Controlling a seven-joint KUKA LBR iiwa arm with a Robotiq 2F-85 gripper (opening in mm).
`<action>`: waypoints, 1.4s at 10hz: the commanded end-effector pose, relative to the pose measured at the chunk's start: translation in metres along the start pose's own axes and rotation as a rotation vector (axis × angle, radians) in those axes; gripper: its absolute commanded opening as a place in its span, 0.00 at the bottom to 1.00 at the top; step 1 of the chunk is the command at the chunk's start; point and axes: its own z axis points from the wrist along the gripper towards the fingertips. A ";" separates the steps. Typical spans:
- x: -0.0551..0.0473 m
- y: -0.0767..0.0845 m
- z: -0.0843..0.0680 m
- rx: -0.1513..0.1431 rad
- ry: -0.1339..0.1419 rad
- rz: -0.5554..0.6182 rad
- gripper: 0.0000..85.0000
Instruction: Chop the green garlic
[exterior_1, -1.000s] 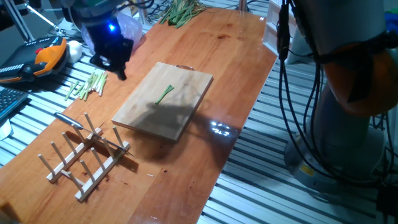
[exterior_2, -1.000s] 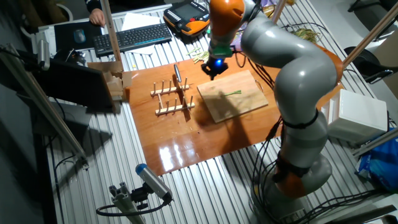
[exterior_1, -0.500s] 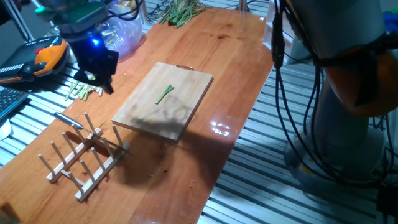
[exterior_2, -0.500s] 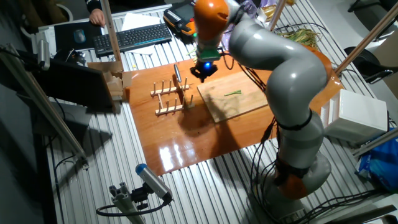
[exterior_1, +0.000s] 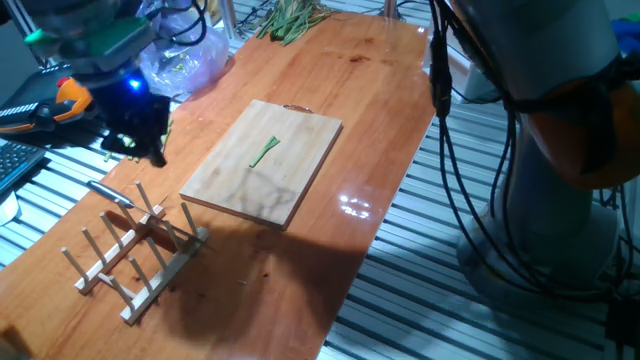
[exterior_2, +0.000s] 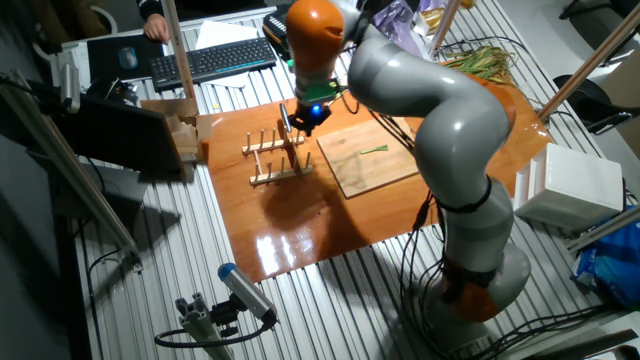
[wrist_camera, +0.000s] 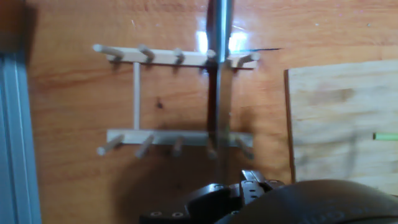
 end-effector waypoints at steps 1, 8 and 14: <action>-0.001 0.012 0.002 0.022 -0.005 0.041 0.00; -0.051 0.015 0.061 -0.011 -0.034 0.147 0.40; -0.070 0.018 0.095 0.011 -0.091 0.191 0.60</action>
